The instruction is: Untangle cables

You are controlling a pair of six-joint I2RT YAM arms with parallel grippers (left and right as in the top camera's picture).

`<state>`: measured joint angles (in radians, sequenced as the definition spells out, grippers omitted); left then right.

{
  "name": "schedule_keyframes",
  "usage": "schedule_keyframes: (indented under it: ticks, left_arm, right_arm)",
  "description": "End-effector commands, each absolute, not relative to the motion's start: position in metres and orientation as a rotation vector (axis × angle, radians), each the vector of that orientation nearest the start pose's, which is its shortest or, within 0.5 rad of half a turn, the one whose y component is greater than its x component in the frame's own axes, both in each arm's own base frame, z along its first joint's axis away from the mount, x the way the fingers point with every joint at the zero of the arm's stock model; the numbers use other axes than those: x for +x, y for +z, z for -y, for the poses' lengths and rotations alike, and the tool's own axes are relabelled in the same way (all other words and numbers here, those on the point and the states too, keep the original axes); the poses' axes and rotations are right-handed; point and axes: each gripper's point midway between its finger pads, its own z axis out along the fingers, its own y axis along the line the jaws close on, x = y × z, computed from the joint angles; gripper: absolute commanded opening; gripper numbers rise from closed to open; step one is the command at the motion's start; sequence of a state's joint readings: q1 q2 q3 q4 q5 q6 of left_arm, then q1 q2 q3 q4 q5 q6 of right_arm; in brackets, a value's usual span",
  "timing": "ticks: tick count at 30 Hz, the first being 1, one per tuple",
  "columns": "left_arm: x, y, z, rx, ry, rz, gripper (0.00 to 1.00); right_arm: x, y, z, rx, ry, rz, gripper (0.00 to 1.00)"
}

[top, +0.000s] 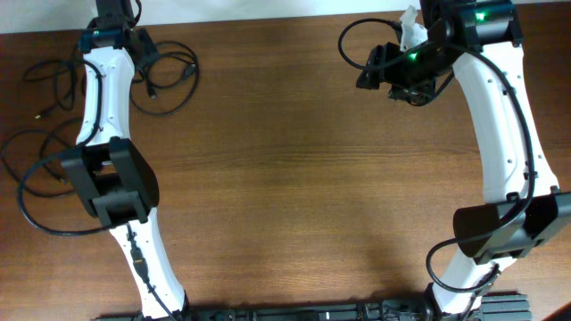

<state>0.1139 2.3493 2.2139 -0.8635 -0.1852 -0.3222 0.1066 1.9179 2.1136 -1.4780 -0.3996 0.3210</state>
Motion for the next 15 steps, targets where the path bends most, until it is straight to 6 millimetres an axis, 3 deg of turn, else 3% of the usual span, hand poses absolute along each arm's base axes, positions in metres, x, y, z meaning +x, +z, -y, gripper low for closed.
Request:
schedule_keyframes:
  ticks: [1, 5, 7, 10, 15]
  left_arm:
    - [0.579, 0.109, -0.105, -0.638, 0.182, -2.494, 0.15]
    - [0.571, 0.096, -0.100, -0.633, 0.166, -2.556, 0.13]
    - [0.561, 0.066, -0.099, -0.644, 0.184, -2.639, 0.11]
    - [0.554, 0.040, -0.099, -0.653, 0.200, -2.700, 0.09]
    - [0.547, 0.030, -0.098, -0.658, 0.211, -2.739, 0.08]
  right_arm:
    - [0.396, 0.252, -0.110, 0.206, 0.643, -2.845, 0.70]
    - [0.396, 0.252, -0.110, 0.207, 0.643, -2.846, 0.70]
    - [0.396, 0.252, -0.110, 0.207, 0.643, -2.847, 0.70]
    - [0.396, 0.252, -0.110, 0.207, 0.643, -2.847, 0.69]
    - [0.396, 0.252, -0.110, 0.207, 0.643, -2.847, 0.70]
